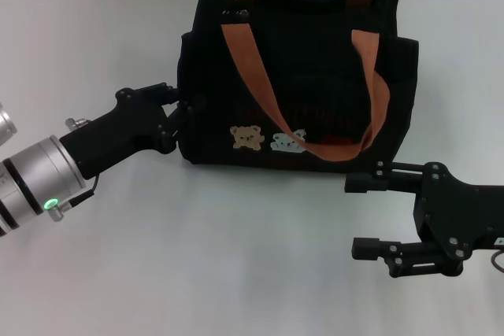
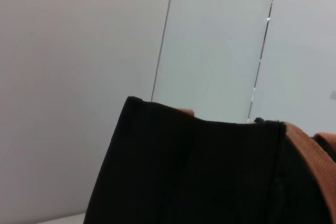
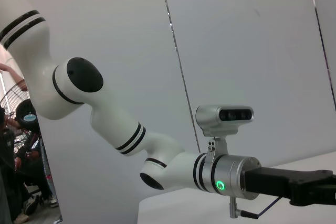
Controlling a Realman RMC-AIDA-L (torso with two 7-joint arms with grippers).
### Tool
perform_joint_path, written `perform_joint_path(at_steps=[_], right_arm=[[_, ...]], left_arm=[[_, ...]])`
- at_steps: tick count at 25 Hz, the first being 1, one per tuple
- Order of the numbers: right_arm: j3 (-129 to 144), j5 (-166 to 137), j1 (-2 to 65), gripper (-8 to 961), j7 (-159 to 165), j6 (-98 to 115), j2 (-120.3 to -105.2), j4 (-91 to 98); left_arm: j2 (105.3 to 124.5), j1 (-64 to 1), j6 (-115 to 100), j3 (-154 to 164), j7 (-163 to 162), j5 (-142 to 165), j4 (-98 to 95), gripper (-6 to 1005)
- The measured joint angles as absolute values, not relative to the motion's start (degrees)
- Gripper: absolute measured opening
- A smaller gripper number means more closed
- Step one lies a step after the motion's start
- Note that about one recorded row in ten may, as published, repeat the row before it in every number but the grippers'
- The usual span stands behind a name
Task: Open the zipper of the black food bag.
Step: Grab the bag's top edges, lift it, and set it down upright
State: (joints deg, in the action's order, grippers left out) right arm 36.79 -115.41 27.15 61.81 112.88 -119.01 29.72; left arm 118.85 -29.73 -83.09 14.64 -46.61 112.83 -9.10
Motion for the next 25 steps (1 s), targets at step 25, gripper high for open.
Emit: perform_joint_path(at_steps=[25], right_arm=[[33.48,-114.62,27.18,754,61.43,111.73,-119.0,28.66]], left_arm=[[115.58,-24.05,-95.66,14.18,-49.32,101.66,-23.07,78]])
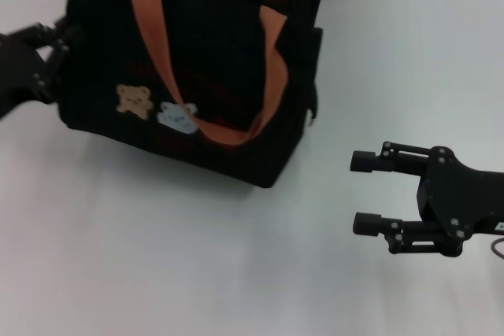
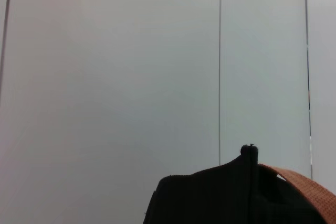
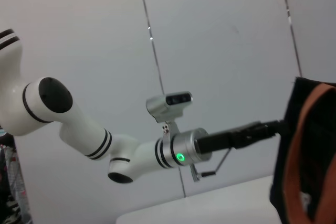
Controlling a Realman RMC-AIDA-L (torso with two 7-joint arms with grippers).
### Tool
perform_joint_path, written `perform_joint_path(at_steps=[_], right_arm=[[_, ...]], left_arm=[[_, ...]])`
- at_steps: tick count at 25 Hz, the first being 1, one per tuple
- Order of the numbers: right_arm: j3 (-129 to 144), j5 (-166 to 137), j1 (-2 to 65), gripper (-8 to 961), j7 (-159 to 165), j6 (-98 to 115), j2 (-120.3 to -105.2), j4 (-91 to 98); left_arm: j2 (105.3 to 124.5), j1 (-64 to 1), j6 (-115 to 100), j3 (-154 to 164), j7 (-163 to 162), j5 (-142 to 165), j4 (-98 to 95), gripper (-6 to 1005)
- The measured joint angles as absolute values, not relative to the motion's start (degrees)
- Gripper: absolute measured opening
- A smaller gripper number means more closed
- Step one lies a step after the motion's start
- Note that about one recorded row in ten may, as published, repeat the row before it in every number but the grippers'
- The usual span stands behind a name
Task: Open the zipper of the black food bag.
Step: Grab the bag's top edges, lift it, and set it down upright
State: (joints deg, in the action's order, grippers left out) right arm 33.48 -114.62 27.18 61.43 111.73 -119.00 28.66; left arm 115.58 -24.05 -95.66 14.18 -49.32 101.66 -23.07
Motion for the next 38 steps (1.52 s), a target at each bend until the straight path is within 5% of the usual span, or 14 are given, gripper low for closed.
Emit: perform_joint_path(at_steps=[10,27,38], right_arm=[[21.34,-111.71,26.89,750,61.43,108.69,-119.02,24.37],[18.08,-105.48,25.53,743,57.84,103.53,-119.09,19.36],[17.94,-105.3,25.31,739,57.65,102.48,-119.09,19.08]], left_arm=[[114.47,-26.07,-106.75,14.15,-57.79,101.42,-37.09,45],[118.01,-29.84,-105.41,27.57,-58.99,101.7,-42.63,1],[117.93,-20.55,-106.79,26.11,-59.69,84.31,-36.97,10]])
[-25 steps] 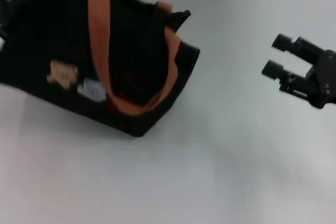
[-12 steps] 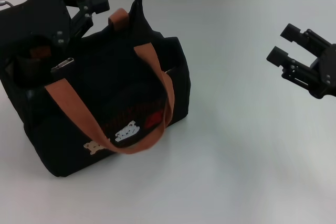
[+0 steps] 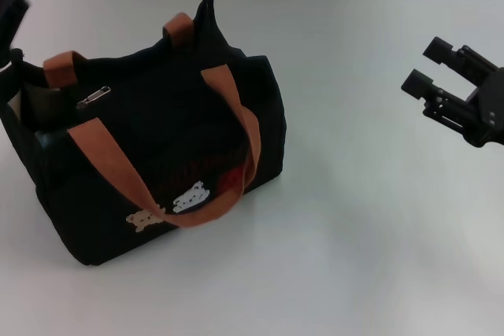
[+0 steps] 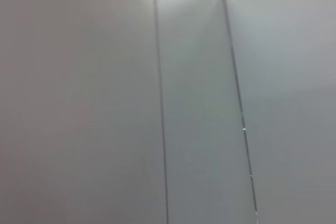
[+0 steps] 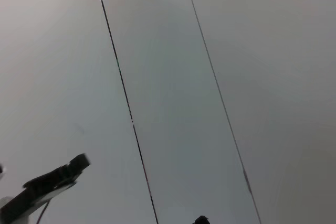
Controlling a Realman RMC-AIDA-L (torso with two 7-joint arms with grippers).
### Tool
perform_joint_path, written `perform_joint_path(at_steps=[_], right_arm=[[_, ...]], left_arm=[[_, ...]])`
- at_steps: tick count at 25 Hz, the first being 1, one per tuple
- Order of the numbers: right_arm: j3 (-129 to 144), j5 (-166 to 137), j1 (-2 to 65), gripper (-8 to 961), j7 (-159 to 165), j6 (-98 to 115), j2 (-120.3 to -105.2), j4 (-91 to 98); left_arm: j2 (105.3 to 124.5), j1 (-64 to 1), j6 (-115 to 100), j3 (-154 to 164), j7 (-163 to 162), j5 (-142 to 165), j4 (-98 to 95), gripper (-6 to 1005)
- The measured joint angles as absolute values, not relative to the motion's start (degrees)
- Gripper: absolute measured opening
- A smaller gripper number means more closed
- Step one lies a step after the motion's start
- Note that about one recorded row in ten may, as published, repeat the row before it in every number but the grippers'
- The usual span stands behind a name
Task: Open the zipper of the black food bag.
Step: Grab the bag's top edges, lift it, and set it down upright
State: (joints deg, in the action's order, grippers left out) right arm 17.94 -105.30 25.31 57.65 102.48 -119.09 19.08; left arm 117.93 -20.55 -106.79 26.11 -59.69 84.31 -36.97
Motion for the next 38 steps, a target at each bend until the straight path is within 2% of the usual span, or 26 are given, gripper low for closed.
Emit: perform_joint_path(at_steps=[3,5,6,8,11,26,34,37,38], right_arm=[[17.92,-104.73,25.29,738,57.65,102.2,-119.09,19.07],[17.9,-104.3,25.26,737,57.65,101.92,-119.09,19.06],[17.84,-104.06,25.3,736,57.65,101.53,-119.09,19.07],[17.82,-104.03,25.47,735,57.66,101.15,-119.09,19.07],[17.82,-104.02,25.89,734,57.66,100.41,-119.09,19.07],[17.84,-102.79,27.95,728,58.19,97.24,-119.09,17.9],[17.84,-102.65,28.1,725,57.76,96.02,-119.09,16.9],[17.84,-102.65,27.73,724,57.72,95.98,-119.09,16.9],[17.84,-102.65,27.59,723,57.69,95.82,-119.09,16.91]], left_arm=[[118.08,-14.75,-109.93,25.81,-62.56,83.38,-34.75,13],[118.17,-13.6,-110.59,25.82,-62.73,83.36,-34.32,15],[118.28,-9.77,-112.45,26.02,-60.64,83.35,-31.22,15],[118.29,-8.6,-112.75,26.13,-59.21,83.46,-29.67,17],[118.14,-4.58,-112.34,26.26,-49.7,85.4,-21.93,217],[118.24,-0.87,-109.33,24.41,-40.66,93.4,-18.6,844],[118.09,-3.55,-114.36,23.39,-44.21,93.1,-18.43,841],[117.16,-4.61,-114.49,24.01,-47.68,94.17,-19.06,840],[115.91,-4.8,-114.47,24.36,-49.24,95.48,-19.01,840]])
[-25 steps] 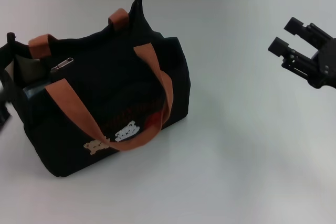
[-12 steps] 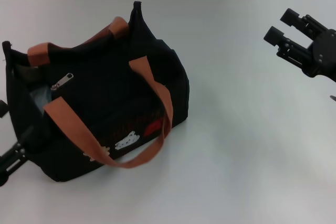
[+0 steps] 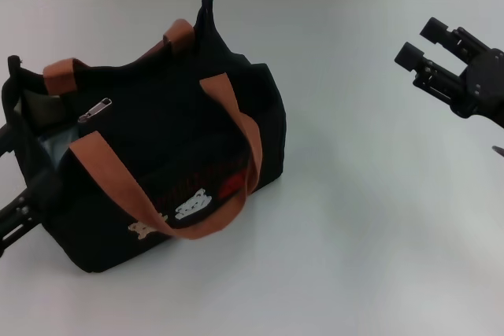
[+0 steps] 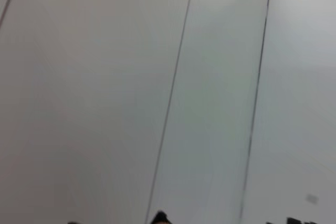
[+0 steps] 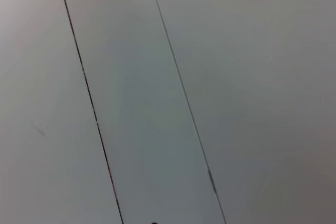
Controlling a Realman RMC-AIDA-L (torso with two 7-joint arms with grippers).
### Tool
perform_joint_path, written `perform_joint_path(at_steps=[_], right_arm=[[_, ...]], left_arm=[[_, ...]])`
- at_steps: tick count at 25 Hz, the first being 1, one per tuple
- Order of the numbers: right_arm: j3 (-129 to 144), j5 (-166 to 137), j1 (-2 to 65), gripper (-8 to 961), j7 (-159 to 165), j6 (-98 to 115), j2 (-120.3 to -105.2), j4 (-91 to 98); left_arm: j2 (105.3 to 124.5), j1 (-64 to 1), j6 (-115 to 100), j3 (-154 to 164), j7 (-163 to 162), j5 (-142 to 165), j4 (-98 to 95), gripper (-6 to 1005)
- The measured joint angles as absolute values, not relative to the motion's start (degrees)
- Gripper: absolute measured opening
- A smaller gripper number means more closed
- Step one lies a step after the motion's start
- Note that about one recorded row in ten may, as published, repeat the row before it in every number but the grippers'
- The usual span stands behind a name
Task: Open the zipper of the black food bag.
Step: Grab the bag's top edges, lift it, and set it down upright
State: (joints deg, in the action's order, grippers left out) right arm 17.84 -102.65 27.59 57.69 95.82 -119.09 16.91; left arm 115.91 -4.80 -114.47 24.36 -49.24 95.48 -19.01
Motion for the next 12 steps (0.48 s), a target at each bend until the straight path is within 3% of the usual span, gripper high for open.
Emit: perform_joint_path(at_steps=[3,12], right_arm=[[17.84,-102.65,27.47,722,57.61,94.43,-119.09,16.92],[17.93,-102.65,28.26,718,57.58,93.06,-119.15,16.4]], left_arm=[[114.31,-4.34,-114.69,24.85,-51.19,97.03,-19.07,835],[113.24,-2.43,-113.84,24.92,-49.62,103.64,-20.27,811]])
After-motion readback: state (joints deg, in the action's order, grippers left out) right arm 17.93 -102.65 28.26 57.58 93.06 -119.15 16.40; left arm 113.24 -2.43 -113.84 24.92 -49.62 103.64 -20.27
